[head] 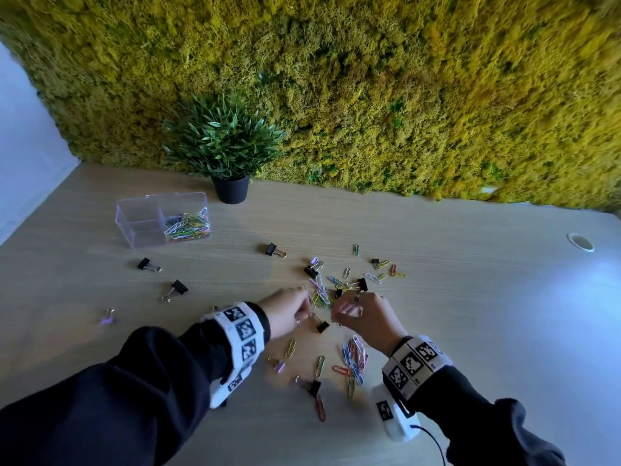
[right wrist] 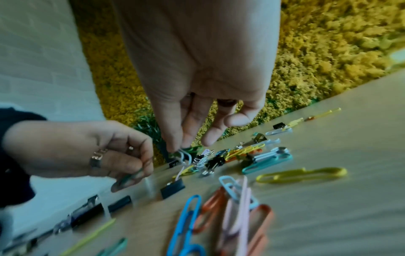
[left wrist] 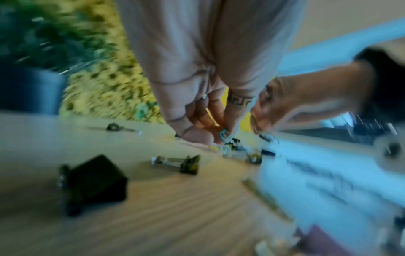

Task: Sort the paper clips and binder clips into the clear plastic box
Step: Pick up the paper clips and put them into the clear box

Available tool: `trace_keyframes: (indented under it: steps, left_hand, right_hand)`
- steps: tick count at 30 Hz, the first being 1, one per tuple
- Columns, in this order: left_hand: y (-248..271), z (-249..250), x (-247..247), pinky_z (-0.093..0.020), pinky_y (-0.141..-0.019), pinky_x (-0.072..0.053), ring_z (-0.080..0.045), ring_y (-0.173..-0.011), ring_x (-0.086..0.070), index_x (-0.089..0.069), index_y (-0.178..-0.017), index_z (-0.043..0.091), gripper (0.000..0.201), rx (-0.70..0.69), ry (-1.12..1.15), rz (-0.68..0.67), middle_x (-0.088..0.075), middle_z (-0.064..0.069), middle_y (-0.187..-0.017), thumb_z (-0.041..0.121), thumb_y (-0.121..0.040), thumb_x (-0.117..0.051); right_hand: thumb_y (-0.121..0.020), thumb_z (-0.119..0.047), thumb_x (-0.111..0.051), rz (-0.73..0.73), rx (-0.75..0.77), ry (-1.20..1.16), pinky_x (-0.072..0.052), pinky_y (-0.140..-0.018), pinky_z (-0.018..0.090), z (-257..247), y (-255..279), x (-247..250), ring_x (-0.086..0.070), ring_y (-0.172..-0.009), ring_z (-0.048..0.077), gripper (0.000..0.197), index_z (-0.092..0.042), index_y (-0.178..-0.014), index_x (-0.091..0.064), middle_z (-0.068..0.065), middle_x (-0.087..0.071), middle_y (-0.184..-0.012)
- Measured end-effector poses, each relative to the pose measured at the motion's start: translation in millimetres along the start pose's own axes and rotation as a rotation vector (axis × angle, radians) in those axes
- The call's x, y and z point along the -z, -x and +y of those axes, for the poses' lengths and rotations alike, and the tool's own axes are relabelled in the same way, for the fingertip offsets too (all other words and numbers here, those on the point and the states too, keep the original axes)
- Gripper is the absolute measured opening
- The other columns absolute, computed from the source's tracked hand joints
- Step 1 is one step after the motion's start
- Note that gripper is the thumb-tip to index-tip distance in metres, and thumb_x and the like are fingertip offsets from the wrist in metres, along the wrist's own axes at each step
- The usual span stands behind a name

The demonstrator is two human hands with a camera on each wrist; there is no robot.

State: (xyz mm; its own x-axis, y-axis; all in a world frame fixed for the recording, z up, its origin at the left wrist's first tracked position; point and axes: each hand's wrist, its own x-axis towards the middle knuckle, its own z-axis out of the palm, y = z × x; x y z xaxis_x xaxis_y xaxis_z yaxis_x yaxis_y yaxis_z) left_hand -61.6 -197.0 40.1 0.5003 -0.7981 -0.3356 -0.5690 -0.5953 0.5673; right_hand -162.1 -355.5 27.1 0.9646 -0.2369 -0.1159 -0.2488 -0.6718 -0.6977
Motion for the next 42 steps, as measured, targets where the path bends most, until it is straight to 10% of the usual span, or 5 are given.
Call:
trace_keyframes:
  steps: [6, 11, 23, 36, 42]
  left_hand:
    - [12.0, -12.1, 15.4, -0.02, -0.05, -0.047, -0.014, -0.06, -0.052, -0.054, -0.091, 0.006, 0.017, 0.17, 1.294, -0.087, -0.052, -0.006, -0.071, -0.003, -0.093, -0.04]
    - [16.2, -8.2, 21.9, -0.019, -0.04, -0.036, -0.011, -0.046, -0.04, -0.043, -0.066, 0.014, 0.026, 0.247, 1.584, -0.161, -0.042, 0.001, -0.056, 0.012, -0.088, -0.029]
    - [23.5, -4.7, -6.2, -0.023, -0.066, -0.038, -0.012, -0.08, -0.049, -0.06, -0.099, 0.022, 0.031, 0.102, -0.164, -0.111, -0.055, 0.005, -0.088, 0.033, -0.073, -0.073]
    - [21.0, -3.1, -6.1, -0.025, -0.056, -0.034, -0.017, -0.079, -0.048, -0.06, -0.104, 0.004, 0.03, 0.043, -0.437, -0.333, -0.063, -0.012, -0.113, 0.029, -0.091, -0.053]
    - [28.7, -19.8, 0.1, -0.022, -0.057, -0.033, -0.011, -0.066, -0.043, -0.049, -0.111, 0.012, 0.026, -0.04, -0.246, -0.222, -0.045, 0.009, -0.073, 0.021, -0.088, -0.059]
  right_hand:
    - [-0.086, 0.006, -0.055, -0.011, -0.278, -0.667, -0.047, -0.053, 0.018, -2.2, 0.7, -0.3, -0.054, -0.049, -0.002, 0.023, -0.013, -0.074, -0.05, -0.007, -0.06, -0.062]
    - [-0.092, -0.001, -0.047, -0.054, -0.499, -1.168, -0.057, -0.055, 0.025, -4.0, -1.8, 3.1, -0.07, -0.061, 0.016, 0.019, -0.014, -0.079, -0.052, 0.002, -0.069, -0.063]
    - [-0.079, 0.019, -0.055, -0.051, -0.386, -0.869, -0.057, -0.055, 0.02, -5.3, -2.4, 1.9, -0.07, -0.06, 0.011, 0.027, -0.006, -0.087, -0.056, 0.011, -0.066, -0.083]
    - [-0.075, 0.028, -0.051, -0.035, -0.431, -1.157, -0.058, -0.058, 0.022, -7.0, -1.1, 1.8, -0.072, -0.066, 0.019, 0.035, -0.003, -0.089, -0.058, 0.011, -0.069, -0.078]
    - [-0.079, 0.018, -0.055, 0.009, -0.395, -1.066, -0.06, -0.062, 0.026, -9.0, -2.4, 1.9, -0.072, -0.069, 0.017, 0.025, -0.001, -0.094, -0.059, 0.009, -0.071, -0.079]
